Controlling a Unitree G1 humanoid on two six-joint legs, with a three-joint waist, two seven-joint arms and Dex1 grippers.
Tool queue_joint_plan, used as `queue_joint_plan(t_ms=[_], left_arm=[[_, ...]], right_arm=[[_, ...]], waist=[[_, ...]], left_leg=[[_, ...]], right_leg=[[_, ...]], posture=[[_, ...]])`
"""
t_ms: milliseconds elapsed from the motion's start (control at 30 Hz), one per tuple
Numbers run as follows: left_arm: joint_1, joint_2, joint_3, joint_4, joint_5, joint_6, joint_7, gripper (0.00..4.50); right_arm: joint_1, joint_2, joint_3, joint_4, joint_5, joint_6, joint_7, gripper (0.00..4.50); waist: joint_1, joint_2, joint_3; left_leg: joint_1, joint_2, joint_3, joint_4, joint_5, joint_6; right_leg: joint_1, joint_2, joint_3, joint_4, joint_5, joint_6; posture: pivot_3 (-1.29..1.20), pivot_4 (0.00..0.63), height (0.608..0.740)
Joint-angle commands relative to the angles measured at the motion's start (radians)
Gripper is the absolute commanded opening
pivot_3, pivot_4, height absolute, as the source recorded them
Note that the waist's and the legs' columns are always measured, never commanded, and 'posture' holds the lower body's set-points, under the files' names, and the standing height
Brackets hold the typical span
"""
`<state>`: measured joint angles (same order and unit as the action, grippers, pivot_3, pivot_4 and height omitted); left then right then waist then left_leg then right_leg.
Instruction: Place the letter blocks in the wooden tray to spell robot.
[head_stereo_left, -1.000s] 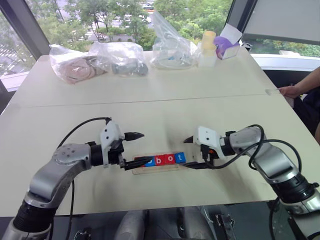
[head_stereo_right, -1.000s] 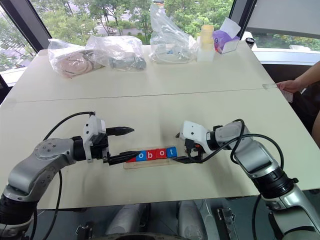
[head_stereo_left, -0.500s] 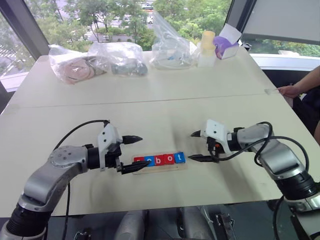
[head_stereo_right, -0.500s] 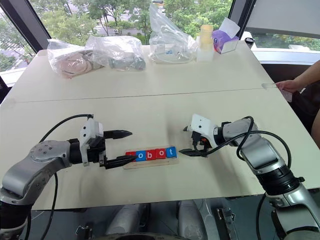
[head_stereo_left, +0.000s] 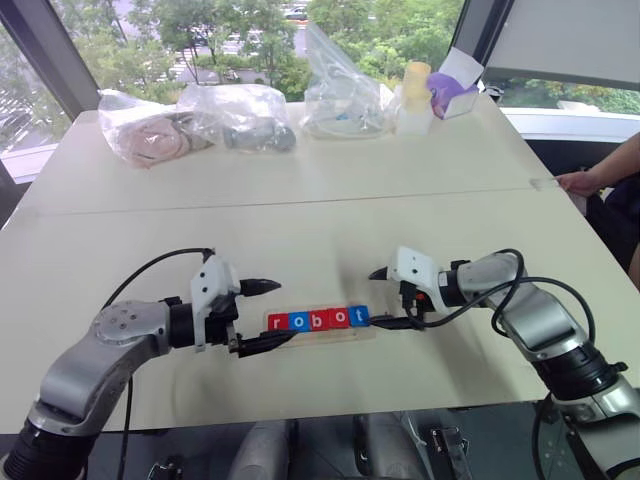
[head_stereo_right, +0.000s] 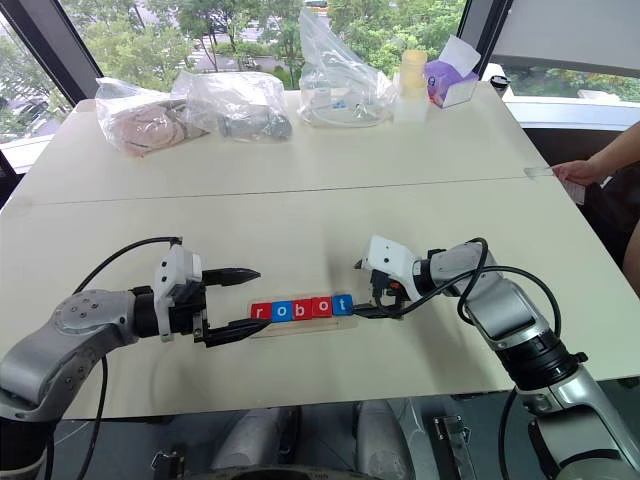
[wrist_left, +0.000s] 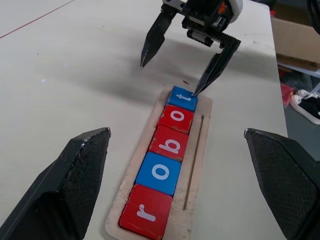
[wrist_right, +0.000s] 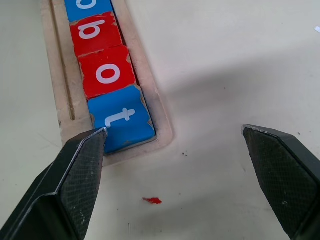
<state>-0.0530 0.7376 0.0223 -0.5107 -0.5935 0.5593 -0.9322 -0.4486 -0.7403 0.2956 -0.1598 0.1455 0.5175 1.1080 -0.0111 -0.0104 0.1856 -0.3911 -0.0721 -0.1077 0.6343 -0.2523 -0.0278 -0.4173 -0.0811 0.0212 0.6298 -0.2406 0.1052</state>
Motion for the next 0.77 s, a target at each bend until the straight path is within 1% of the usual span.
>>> queue_joint_plan(t_ms=[33, 300, 433, 567, 667, 767], left_arm=[[0.003, 0.011, 0.031, -0.030, -0.013, -0.018, -0.007, 4.50], [0.045, 0.056, 0.074, -0.043, -0.039, -0.009, -0.041, 4.50], [0.089, 0.099, 0.127, -0.062, -0.064, 0.005, -0.062, 4.50], [0.135, 0.129, 0.178, -0.076, -0.082, 0.008, -0.073, 4.50], [0.164, 0.143, 0.201, -0.086, -0.088, 0.011, -0.075, 4.50], [0.176, 0.148, 0.205, -0.090, -0.085, 0.005, -0.072, 4.50]], right_arm=[[-0.017, -0.020, -0.057, -0.081, 0.041, 0.034, 0.002, 4.45], [0.057, -0.109, -0.157, -0.285, 0.163, 0.174, 0.016, 4.45], [0.124, -0.187, -0.231, -0.381, 0.249, 0.218, 0.053, 4.45], [0.187, -0.263, -0.293, -0.427, 0.305, 0.218, 0.091, 4.45], [0.213, -0.289, -0.315, -0.437, 0.326, 0.210, 0.095, 4.45], [0.208, -0.297, -0.311, -0.426, 0.332, 0.203, 0.093, 4.45]], waist=[[0.000, 0.000, 0.000], [0.001, 0.000, 0.000], [0.002, 0.000, 0.000], [0.002, 0.000, 0.000], [0.001, 0.000, 0.000], [0.001, 0.000, 0.000]], left_leg=[[0.000, 0.000, 0.000, 0.000, 0.000, 0.000], [0.000, 0.000, 0.000, 0.000, 0.000, 0.000], [0.000, 0.000, 0.000, 0.000, 0.000, 0.000], [0.000, 0.000, 0.000, 0.000, 0.000, 0.000], [0.000, 0.001, 0.000, 0.000, 0.000, 0.000], [0.000, 0.001, 0.000, 0.000, 0.000, 0.000]], right_leg=[[0.000, 0.000, 0.000, 0.000, 0.000, 0.000], [0.000, -0.001, 0.000, 0.000, 0.000, 0.000], [0.000, -0.001, 0.000, -0.001, -0.001, -0.002], [0.000, -0.001, 0.000, -0.001, -0.002, -0.003], [0.000, -0.001, 0.000, -0.001, -0.002, -0.003], [0.000, -0.001, 0.000, -0.001, -0.002, -0.003]], posture=[[0.00, 0.150, 0.740], [0.00, 0.150, 0.740], [0.00, 0.150, 0.740], [0.00, 0.150, 0.740], [0.00, 0.150, 0.740], [0.00, 0.150, 0.740]])
